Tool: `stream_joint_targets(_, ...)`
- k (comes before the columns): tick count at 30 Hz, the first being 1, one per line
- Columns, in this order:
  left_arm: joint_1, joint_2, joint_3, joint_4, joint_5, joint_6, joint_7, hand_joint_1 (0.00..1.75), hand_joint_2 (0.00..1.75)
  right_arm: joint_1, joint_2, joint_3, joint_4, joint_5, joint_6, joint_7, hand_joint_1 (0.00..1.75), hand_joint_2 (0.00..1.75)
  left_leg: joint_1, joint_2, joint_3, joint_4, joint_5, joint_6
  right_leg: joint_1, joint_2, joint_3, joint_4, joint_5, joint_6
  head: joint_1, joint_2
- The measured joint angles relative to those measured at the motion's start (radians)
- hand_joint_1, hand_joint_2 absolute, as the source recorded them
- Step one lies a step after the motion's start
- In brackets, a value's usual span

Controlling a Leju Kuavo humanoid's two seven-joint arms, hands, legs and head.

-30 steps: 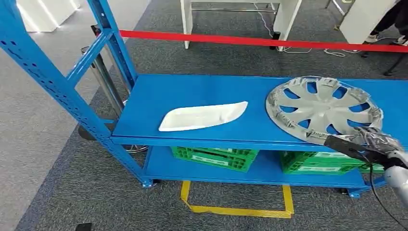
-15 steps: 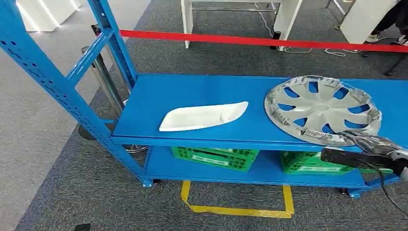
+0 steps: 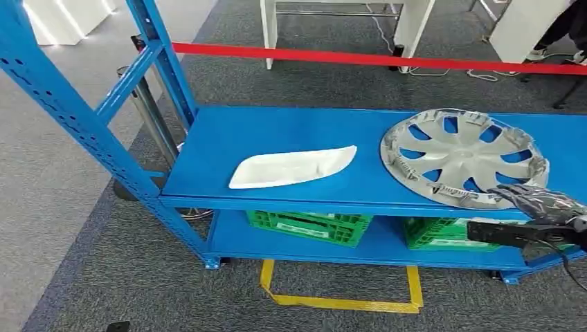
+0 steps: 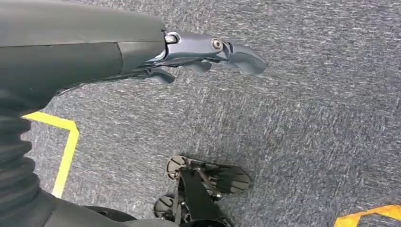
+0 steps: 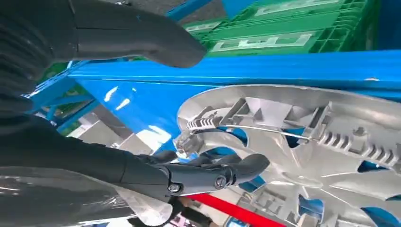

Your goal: Take the parts from the cabinet and place them on the table.

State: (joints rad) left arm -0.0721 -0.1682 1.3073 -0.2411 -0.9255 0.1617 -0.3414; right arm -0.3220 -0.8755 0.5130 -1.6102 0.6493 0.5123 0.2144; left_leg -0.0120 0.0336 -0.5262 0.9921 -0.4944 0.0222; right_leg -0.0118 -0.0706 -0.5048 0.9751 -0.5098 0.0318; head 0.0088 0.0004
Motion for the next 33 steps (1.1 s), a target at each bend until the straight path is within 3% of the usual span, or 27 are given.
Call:
stream_joint_targets(3, 0.000, 0.000, 0.000, 0.000, 0.000, 0.000, 0.000, 0.00, 1.75, 0.000, -0.020, 0.018, -0.020, -0.001, 0.000, 0.002, 0.00, 1.75, 0.000, 0.000, 0.000, 0.000, 0.000, 0.000, 0.000, 0.000, 0.000, 0.000, 0.000, 0.000, 0.000, 0.000)
stream_joint_targets(5, 0.000, 0.000, 0.002, 0.000, 0.002, 0.000, 0.000, 0.00, 1.75, -0.003, -0.056, 0.036, -0.051, 0.000, -0.059, 0.057, 0.00, 1.75, 0.000, 0.000, 0.000, 0.000, 0.000, 0.000, 0.000, 0.000, -0.001, 0.000, 0.000, 0.000, 0.000, 0.000)
stream_joint_targets(9, 0.000, 0.000, 0.002, 0.000, 0.001, 0.000, 0.000, 0.00, 1.75, -0.004, -0.076, 0.033, -0.047, -0.031, -0.062, 0.069, 0.00, 1.75, 0.000, 0.000, 0.000, 0.000, 0.000, 0.000, 0.000, 0.000, -0.001, 0.000, 0.000, 0.000, 0.000, 0.000)
stream_joint_targets(19, 0.000, 0.000, 0.002, 0.000, -0.018, -0.001, 0.000, 0.00, 1.75, 0.014, -0.080, -0.010, 0.076, -0.048, -0.108, 0.081, 0.00, 1.75, 0.000, 0.000, -0.001, 0.000, 0.000, 0.000, 0.000, 0.000, -0.001, 0.000, 0.000, 0.000, 0.000, 0.000)
stream_joint_targets(24, -0.001, 0.001, 0.002, 0.000, -0.035, -0.008, 0.000, 0.00, 1.75, 0.004, -0.057, -0.018, 0.187, -0.043, -0.110, 0.039, 0.00, 1.75, 0.000, -0.001, -0.001, 0.000, 0.000, 0.000, 0.000, -0.001, 0.000, 0.000, 0.000, 0.000, 0.000, 0.000)
stream_joint_targets(33, -0.004, 0.007, -0.002, 0.000, -0.054, -0.011, 0.000, 0.00, 1.75, -0.094, 0.049, -0.006, 0.407, 0.059, -0.171, -0.026, 0.00, 1.75, 0.000, -0.001, -0.001, 0.000, 0.001, 0.000, 0.000, -0.001, -0.001, 0.001, 0.000, 0.000, 0.000, 0.000)
